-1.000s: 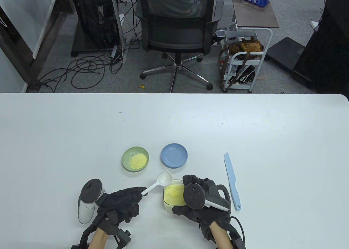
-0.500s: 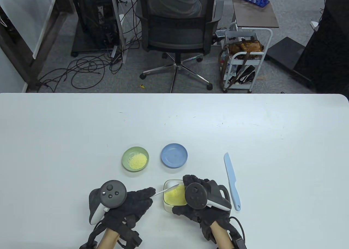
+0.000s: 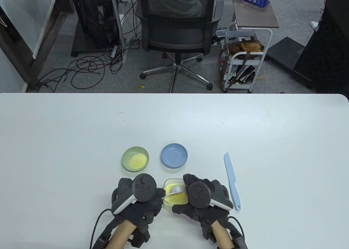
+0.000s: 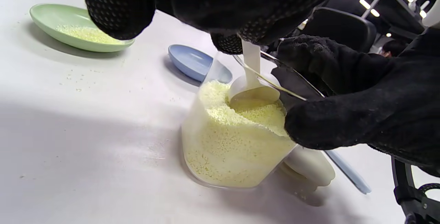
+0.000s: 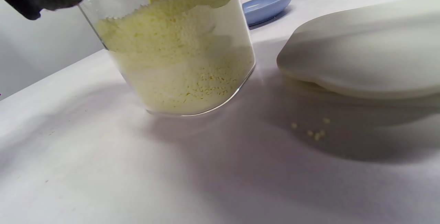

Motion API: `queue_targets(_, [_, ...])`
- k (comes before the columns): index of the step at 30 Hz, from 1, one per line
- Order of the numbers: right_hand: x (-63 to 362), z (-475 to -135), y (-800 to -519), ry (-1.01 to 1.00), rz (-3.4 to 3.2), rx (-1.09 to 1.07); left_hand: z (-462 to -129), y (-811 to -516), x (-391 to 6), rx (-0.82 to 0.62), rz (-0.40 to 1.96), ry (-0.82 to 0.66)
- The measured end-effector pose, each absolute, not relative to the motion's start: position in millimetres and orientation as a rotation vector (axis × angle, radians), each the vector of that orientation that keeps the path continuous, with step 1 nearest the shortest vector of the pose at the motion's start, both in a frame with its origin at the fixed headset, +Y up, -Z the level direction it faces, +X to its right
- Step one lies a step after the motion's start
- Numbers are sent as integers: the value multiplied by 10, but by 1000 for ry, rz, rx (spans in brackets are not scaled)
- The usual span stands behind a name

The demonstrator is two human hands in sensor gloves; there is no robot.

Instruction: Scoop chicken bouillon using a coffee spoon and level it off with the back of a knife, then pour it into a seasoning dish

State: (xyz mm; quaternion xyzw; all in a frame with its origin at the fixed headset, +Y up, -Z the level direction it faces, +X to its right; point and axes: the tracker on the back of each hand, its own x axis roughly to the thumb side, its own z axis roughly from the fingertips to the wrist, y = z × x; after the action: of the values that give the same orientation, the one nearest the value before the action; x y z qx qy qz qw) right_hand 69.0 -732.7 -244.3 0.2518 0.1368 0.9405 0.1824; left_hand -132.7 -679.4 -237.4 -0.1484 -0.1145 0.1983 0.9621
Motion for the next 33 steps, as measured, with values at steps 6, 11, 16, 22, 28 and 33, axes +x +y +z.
queue_targets(6, [695,-2448,-7333,386,2637,714,-2538,-6773,-1293,-530,437,-228])
queue_targets(11, [697,-2453,-7337,386,2629,716,-2627,-6795,-1306,-590,448,-208])
queue_targets(16, [706,-2456,-7339,384,2621,713,-2726,-7013,-1421,-761,628,-185])
queue_targets(22, [717,-2468,-7345,393,2616,705,-2691,-7377,-1630,-957,1052,-204])
queue_targets(28, [717,-2476,-7348,395,2619,694,-2603,-7423,-1757,-907,1126,-210])
queue_targets(33, [713,-2478,-7348,398,2620,682,-2512,-7461,-1847,-854,1184,-224])
